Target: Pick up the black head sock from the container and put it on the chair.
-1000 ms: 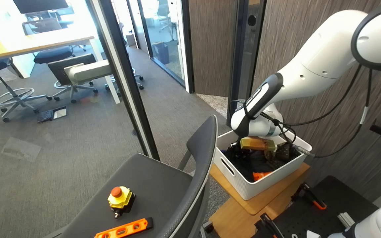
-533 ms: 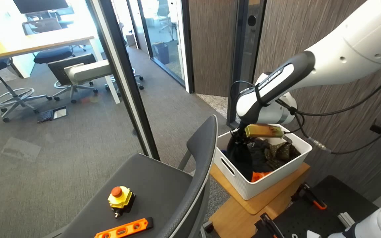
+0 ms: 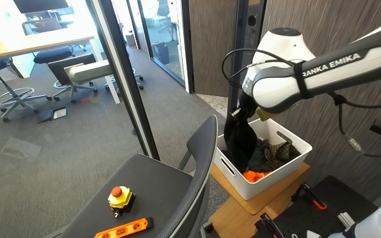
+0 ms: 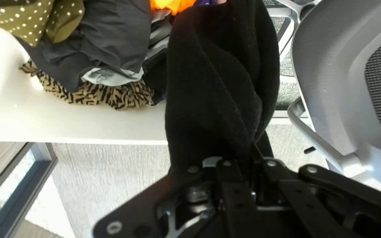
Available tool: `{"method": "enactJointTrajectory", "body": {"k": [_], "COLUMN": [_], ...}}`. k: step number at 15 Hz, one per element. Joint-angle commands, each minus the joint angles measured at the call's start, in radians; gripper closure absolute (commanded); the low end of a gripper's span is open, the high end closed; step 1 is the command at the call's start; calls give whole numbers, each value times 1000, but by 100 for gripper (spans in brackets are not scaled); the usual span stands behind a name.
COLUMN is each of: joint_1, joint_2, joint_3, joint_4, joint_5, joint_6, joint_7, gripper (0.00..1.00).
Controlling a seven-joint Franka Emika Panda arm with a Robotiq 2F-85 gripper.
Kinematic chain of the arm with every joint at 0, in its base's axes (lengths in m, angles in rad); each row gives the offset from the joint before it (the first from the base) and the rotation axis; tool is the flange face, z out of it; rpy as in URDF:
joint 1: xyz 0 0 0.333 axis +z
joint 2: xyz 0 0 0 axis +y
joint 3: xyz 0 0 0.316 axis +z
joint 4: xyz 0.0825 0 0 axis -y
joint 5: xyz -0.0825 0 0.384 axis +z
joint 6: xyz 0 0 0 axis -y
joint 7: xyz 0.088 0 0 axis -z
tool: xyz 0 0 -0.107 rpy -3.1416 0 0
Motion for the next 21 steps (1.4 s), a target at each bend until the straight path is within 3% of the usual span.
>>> {"method": "enactJointTrajectory", "body": {"k": [1,4,7,10,14,21], "joint_1": [73,147,216,281,340,435], "joint_2": [-173,-243,-282,-323,-301,-114], "joint_3": [21,58,47,33,53,120], "joint_4": [52,145,228,275,356,557], "joint_5": [-76,-114,-121,-111,-91,-6], "joint_6": [-158,-326,-518,-640,-648,-667], "joint_7": [-23,-56,-164,-288,-366,-407], "gripper": [89,89,90,93,93,94]}}
